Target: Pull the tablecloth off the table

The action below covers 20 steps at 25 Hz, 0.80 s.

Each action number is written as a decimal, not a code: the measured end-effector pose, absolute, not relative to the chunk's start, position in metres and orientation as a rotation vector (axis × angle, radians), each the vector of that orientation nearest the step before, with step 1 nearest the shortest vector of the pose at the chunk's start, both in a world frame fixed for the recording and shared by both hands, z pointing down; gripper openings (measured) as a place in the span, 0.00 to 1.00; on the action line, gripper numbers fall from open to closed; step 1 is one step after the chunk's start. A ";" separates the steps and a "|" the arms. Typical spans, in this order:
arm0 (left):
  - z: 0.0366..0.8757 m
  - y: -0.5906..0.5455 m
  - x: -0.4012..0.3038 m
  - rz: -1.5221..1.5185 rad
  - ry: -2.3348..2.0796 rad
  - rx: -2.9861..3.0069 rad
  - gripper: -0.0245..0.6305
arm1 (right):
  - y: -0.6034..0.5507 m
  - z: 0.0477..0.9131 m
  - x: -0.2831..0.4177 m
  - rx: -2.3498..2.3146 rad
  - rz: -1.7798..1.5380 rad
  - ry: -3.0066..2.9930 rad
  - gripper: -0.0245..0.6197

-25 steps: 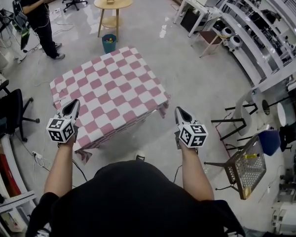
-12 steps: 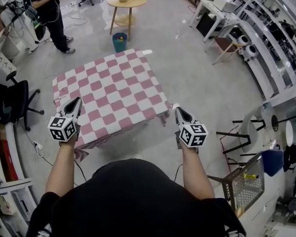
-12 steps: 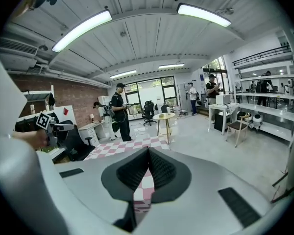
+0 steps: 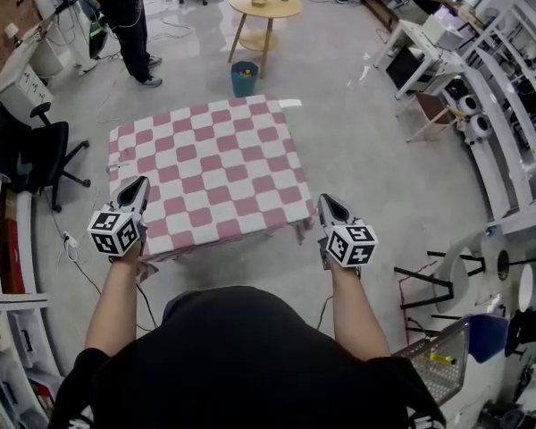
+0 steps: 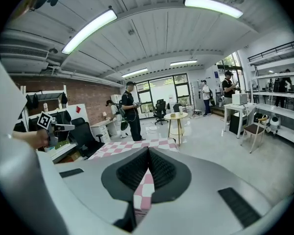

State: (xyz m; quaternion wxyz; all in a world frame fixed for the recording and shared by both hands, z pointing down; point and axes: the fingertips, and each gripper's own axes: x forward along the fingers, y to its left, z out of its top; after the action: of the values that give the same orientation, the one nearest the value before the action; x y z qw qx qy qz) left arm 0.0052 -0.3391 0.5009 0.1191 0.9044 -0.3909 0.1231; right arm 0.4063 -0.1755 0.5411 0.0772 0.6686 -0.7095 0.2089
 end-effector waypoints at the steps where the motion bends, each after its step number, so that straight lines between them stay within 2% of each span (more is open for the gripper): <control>1: 0.500 -0.337 0.001 0.361 -1.154 2.639 0.10 | -0.179 0.540 0.403 1.988 0.622 -2.139 0.08; 10: 0.501 -0.351 -0.058 0.346 -1.250 2.573 0.10 | -0.232 0.534 0.355 1.880 0.598 -2.219 0.08; 20: 0.510 -0.417 -0.138 0.268 -1.310 2.517 0.10 | -0.307 0.517 0.290 1.789 0.513 -2.252 0.08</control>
State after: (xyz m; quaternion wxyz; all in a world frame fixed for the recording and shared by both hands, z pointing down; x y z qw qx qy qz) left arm -0.1379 -0.4169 0.5096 0.1452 0.8738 -0.4546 0.0931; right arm 0.2899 -0.3072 0.5167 0.1098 0.6087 -0.7661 0.1746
